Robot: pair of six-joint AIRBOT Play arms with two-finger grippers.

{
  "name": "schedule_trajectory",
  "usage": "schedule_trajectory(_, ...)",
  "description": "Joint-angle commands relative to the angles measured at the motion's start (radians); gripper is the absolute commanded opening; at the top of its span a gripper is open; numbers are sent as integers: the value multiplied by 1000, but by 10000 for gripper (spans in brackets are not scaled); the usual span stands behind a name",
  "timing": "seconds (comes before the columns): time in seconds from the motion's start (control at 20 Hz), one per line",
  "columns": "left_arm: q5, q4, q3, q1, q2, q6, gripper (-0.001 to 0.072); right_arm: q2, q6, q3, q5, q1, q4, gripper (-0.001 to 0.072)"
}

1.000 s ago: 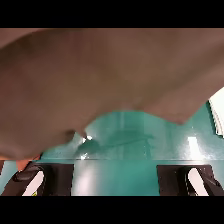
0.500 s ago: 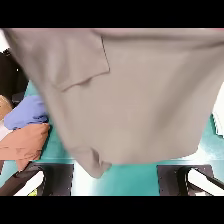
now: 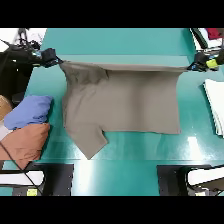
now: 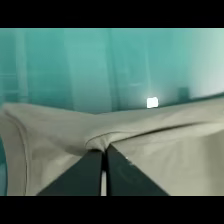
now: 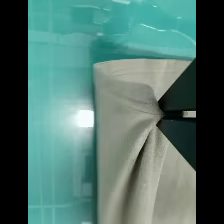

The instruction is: Fold the shirts.

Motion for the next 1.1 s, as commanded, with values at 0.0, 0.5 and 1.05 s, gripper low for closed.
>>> schedule_trajectory(0.0,92,-35,30,0,-104,31,25,-110,1,105,-23,26,-18,19)
schedule_trajectory(0.5,-79,198,-206,-40,-95,30,25,30,-3,-280,-92,63,-126,19)
schedule_trajectory(1.05,-255,367,-409,-40,188,-116,481,333,-5,-586,-94,19,-119,385)
